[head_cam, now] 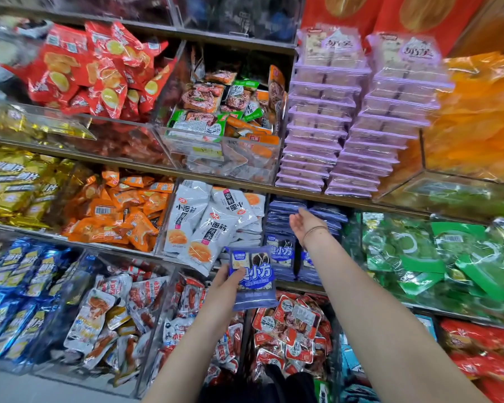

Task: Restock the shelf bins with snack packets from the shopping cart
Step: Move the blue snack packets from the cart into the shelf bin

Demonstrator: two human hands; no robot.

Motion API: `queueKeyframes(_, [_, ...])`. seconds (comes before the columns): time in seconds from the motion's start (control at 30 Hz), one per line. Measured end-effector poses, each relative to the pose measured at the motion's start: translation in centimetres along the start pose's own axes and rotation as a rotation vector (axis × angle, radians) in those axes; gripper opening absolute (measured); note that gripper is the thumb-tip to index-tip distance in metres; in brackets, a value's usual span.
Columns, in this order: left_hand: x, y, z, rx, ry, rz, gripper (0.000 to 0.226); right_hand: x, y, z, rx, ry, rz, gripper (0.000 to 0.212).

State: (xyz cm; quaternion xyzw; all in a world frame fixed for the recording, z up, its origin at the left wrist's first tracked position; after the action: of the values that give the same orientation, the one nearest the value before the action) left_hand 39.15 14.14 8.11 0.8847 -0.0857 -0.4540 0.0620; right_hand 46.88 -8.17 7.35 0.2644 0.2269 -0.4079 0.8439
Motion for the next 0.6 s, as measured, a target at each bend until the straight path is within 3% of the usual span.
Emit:
queueKeyframes(0.1, [-0.1,-0.2,-0.2,-0.002,0.007,-0.011,0.052,0.9,0.6,0.4,-0.091,0.028,-0.063,0.010])
queueKeyframes(0.23, [0.2,-0.2,-0.1,0.002,0.011,0.018,0.023,0.3,0.0,0.3,-0.143,0.028,-0.037,0.019])
queueKeyframes(0.33, [0.0,0.1,-0.1,0.009,0.030,0.020,0.014,-2.0,-1.9,-0.6,-0.224,0.005,0.144,0.023])
queueKeyframes(0.5, [0.2,1.5,-0.3,0.042,0.083,0.026,0.011,-8.6,-5.7,-4.9,-0.474,0.064,0.614,0.037])
queueKeyframes(0.6, [0.4,2.8,-0.3,0.087,0.140,0.042,0.013,-11.4,-7.5,-6.0,-0.414,0.062,0.676,0.039])
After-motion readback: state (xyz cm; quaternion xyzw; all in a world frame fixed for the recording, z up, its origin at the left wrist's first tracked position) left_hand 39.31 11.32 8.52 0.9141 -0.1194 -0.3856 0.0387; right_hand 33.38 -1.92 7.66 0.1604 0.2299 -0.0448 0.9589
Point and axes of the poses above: each hand's wrist, its own x-axis towards the middle knuckle, its own y-axis out of the palm, z = x × y, the point moved 4 cm from there along x, towards the middle knuckle, and after that the axes turned 10 degrees about -y, right-handed, at the moved point
